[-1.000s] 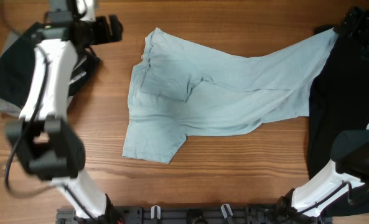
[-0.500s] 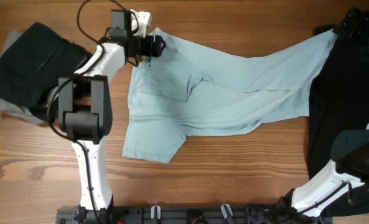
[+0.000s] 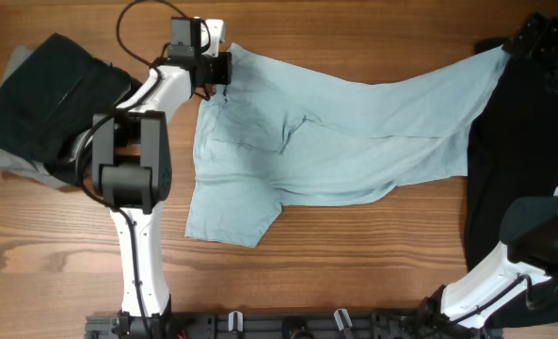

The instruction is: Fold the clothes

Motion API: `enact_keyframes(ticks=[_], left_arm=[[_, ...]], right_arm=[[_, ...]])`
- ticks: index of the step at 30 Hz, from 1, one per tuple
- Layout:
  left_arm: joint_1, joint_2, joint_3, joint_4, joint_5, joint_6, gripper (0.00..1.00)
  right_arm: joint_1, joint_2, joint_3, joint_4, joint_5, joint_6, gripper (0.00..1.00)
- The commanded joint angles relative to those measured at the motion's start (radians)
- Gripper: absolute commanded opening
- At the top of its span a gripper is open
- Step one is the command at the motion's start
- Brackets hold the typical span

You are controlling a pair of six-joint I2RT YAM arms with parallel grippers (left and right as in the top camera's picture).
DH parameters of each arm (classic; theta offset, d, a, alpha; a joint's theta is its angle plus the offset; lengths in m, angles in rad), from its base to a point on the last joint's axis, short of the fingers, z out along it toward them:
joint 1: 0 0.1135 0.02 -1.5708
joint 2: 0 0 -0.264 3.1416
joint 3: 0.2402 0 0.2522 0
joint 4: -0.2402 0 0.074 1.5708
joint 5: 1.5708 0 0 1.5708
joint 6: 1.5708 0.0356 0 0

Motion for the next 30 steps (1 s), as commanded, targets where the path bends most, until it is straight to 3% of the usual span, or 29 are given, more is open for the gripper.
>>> enact_keyframes(ticks=[1,6,11,21,25,30], left_arm=[[0.102,-0.061,-0.021,-0.064,-0.029,-0.102,0.04],[0.21,-0.183,-0.021,-0.14,-0.029,-0.102,0.04],[0.23,-0.204,-0.021,-0.172,-0.03,-0.095,0.04],[0.229,-0.204,-0.021,-0.177,-0.096,-0.095,0.04],[0.23,-0.204,-0.021,-0.218,-0.218,-0.099,0.04],[0.232,-0.204,-0.021,-0.232,-0.246,-0.1,0.04]], right_arm=[[0.002,0.006,0.0,-0.005,-0.001,-0.014,1.0],[0.002,0.006,-0.001,-0.004,-0.002,-0.014,1.0],[0.016,0.035,-0.083,0.039,-0.009,-0.066,1.0],[0.022,0.171,-0.206,0.381,-0.07,-0.065,1.0],[0.006,0.189,-0.206,0.474,-0.069,-0.066,1.0],[-0.045,0.189,-0.206,0.506,-0.069,-0.047,1.0]])
